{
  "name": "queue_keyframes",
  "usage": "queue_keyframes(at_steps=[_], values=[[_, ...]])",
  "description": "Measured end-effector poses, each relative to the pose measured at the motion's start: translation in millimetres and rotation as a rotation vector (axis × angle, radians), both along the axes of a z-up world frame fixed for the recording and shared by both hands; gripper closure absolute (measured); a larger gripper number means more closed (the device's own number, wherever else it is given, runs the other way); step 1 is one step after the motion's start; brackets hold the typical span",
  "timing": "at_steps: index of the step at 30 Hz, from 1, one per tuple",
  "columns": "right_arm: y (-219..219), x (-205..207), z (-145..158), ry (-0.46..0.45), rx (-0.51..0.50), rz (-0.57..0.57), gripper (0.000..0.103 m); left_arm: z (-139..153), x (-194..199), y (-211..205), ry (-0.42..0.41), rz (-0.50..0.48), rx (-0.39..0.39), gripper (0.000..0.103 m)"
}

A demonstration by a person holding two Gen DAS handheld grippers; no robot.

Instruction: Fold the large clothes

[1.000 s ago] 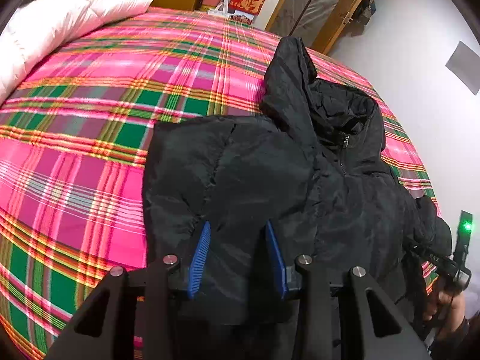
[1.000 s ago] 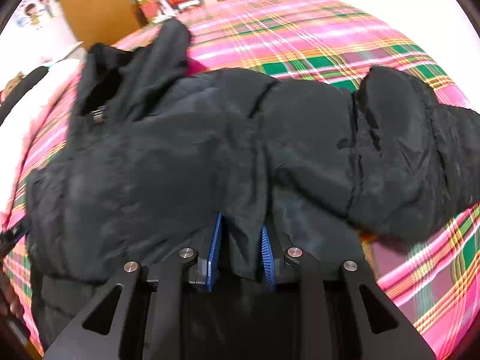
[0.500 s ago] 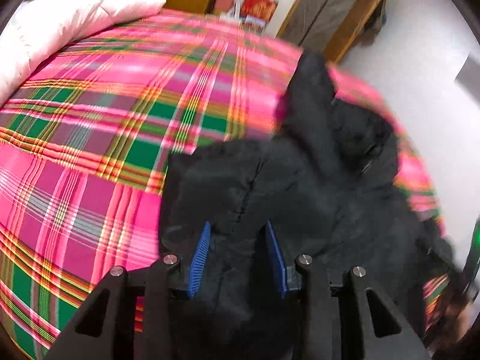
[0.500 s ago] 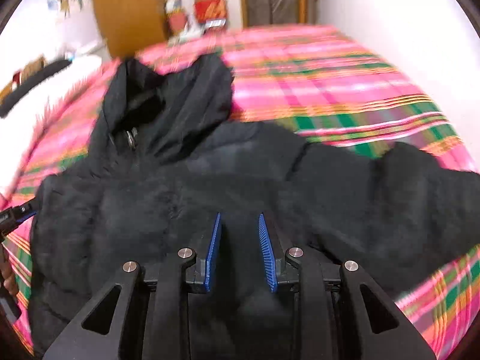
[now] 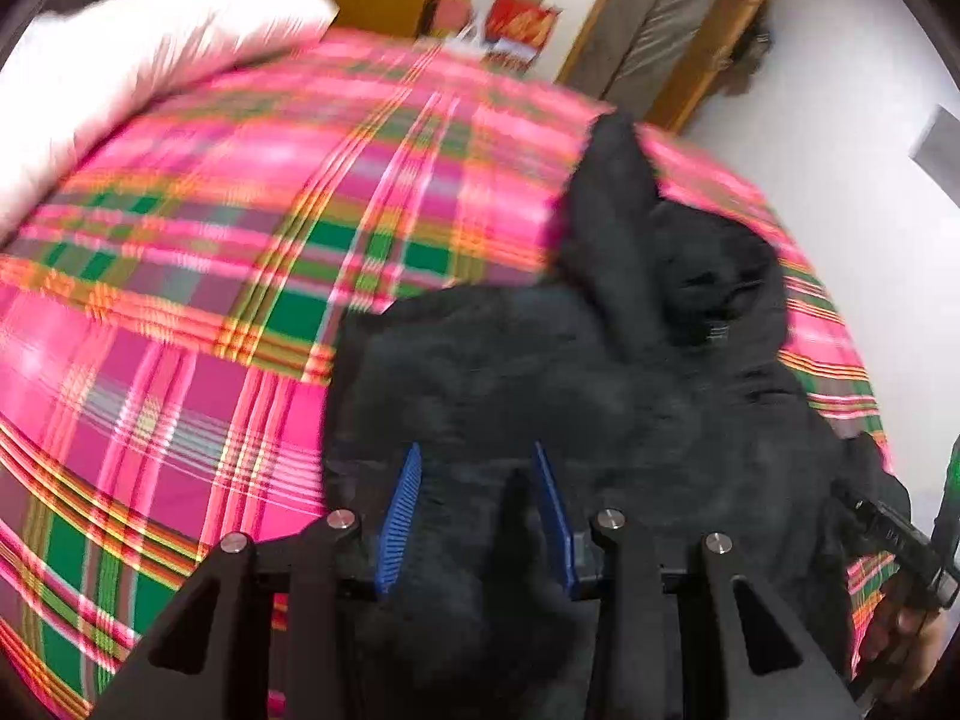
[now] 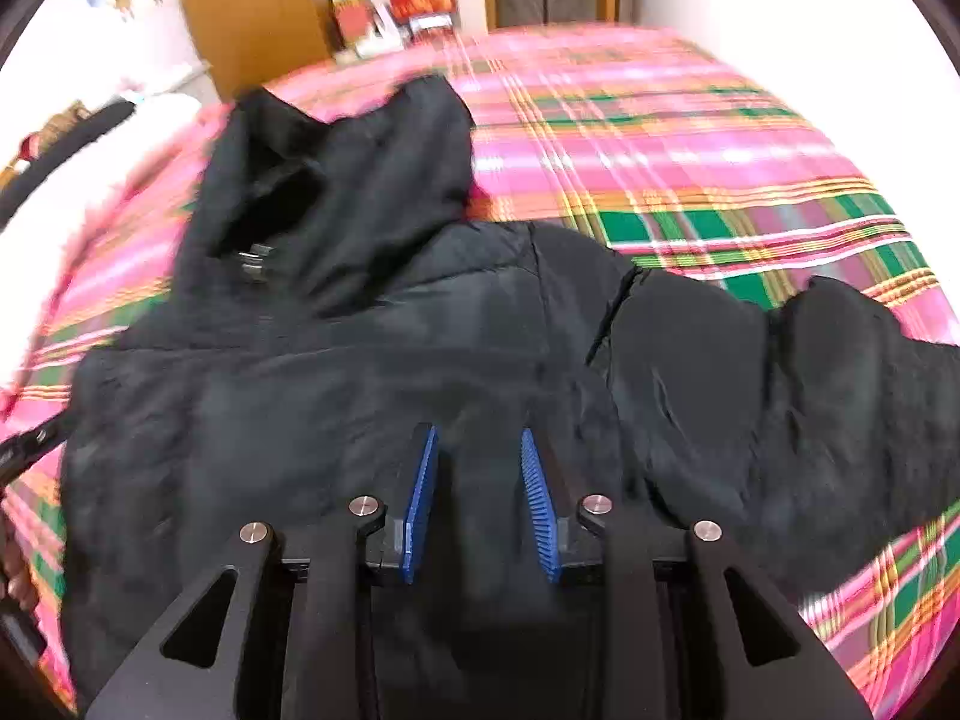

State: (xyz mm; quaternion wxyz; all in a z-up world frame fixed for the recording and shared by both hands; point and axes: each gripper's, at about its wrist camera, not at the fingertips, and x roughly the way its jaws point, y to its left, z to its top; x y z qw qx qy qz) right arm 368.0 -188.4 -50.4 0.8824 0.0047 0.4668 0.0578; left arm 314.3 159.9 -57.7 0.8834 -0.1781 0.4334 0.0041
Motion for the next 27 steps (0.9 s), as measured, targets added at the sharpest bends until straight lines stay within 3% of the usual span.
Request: queue_keyframes(at_steps=[3, 6, 8, 11, 14, 18, 20, 22, 27], values=[[4.6, -15.4, -13.0, 0.018, -0.022, 0.029, 0.073, 4.3, -13.3, -24.6, -0.009, -0.061, 0.064, 0.063], [2.1, -5.6, -43.8, 0.103, -0.028, 0.025, 0.073, -17.6, -10.7, -46.5, 0.084, -0.128, 0.066, 0.063], [1.0, -3.0, -48.6, 0.091, -0.009, 0.019, 0.073, -31.9, -4.0, -56.4, 0.136, -0.155, 0.113, 0.063], [8.6, -0.3, -51.0, 0.073, -0.061, 0.05, 0.072, -37.3, 2.3, -65.1, 0.144, -0.172, 0.186, 0.062], [11.6, 0.3, -50.9, 0.086, -0.082, 0.074, 0.072, -38.3, 2.4, -66.3, 0.138, -0.164, 0.186, 0.061], [-10.5, -15.1, -24.6, 0.069, 0.023, 0.004, 0.072, -27.9, -3.1, -61.0, 0.118, -0.12, 0.124, 0.061], [-25.1, -28.4, -9.6, 0.036, 0.053, -0.017, 0.066, -21.5, -8.9, -61.7, 0.091, -0.115, 0.077, 0.062], [-45.7, -45.0, 0.2, 0.024, 0.076, -0.04, 0.035, -13.7, -16.1, -69.4, 0.056, -0.125, 0.034, 0.061], [-106.5, -86.5, 9.6, 0.011, 0.076, -0.183, 0.03, -6.1, -24.3, -104.3, -0.002, -0.213, 0.077, 0.061]])
